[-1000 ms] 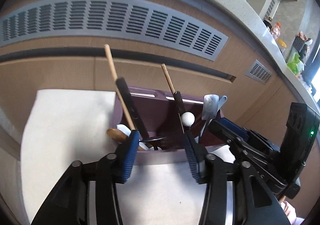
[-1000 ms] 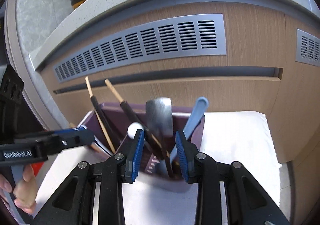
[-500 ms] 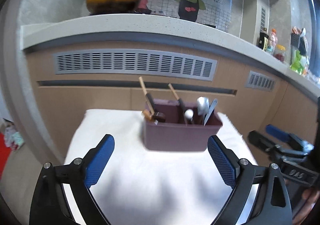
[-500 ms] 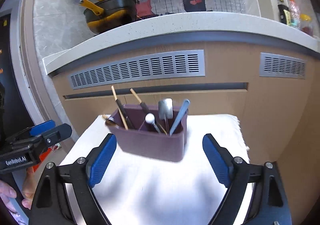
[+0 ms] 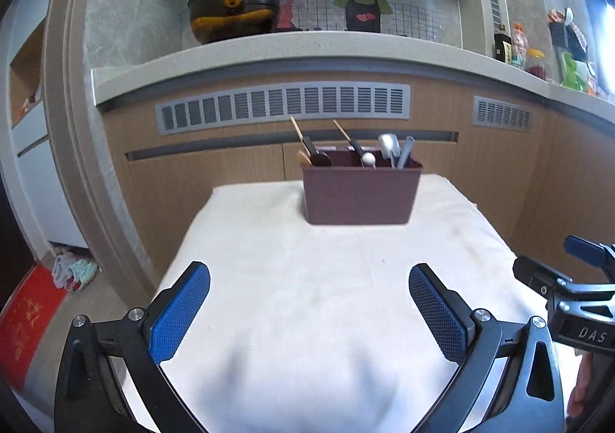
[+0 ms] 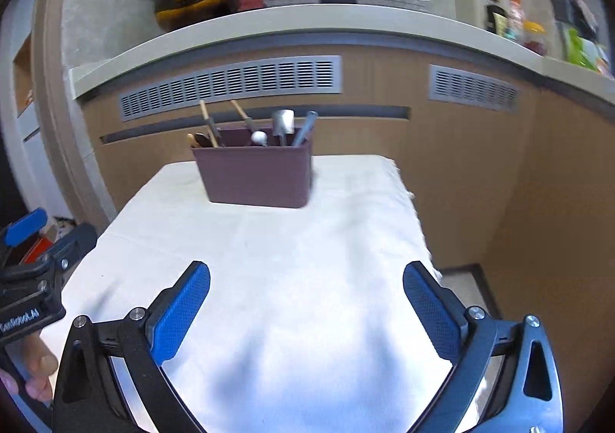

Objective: Organize utensils

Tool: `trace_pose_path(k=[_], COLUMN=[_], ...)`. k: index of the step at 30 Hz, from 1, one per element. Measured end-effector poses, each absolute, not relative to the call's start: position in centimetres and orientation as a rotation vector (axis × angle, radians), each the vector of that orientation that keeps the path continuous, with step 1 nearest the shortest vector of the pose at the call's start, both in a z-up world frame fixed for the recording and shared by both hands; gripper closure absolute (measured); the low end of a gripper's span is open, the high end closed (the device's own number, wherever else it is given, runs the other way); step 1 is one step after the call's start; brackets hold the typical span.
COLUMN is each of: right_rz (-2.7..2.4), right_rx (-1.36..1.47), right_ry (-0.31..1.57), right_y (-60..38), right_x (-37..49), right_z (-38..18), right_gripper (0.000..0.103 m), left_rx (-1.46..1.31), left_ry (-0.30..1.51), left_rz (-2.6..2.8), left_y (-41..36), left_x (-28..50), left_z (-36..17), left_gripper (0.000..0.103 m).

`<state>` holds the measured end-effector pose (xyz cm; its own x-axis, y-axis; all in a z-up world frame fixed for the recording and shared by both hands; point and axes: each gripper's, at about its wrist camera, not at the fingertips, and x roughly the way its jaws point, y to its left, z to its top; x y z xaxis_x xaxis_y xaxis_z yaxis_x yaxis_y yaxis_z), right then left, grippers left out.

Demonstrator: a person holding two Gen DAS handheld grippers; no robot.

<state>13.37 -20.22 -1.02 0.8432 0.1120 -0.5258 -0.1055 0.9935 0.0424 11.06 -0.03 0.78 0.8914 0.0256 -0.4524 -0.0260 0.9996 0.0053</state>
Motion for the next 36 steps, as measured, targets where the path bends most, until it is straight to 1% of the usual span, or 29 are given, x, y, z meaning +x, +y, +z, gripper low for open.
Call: trace_pose_path(k=[9,36], right_rz=[0.126,0.139], right_rx=[0.023,0.029], right_ry=[0.544,0.552], right_y=[-20.8,-21.0], right_x=[11.8,12.1], right_z=[-0.9,-1.0], right_gripper=[0.002,0.002], left_rx=[-0.02,-0.029], left_ry=[0.483,0.518], left_rz=[-0.001,-0.025], left_y=[-0.8,-0.8], left_x=[9.8,10.2], left_z=[1.2,0.8], left_gripper=[0.0,0.0])
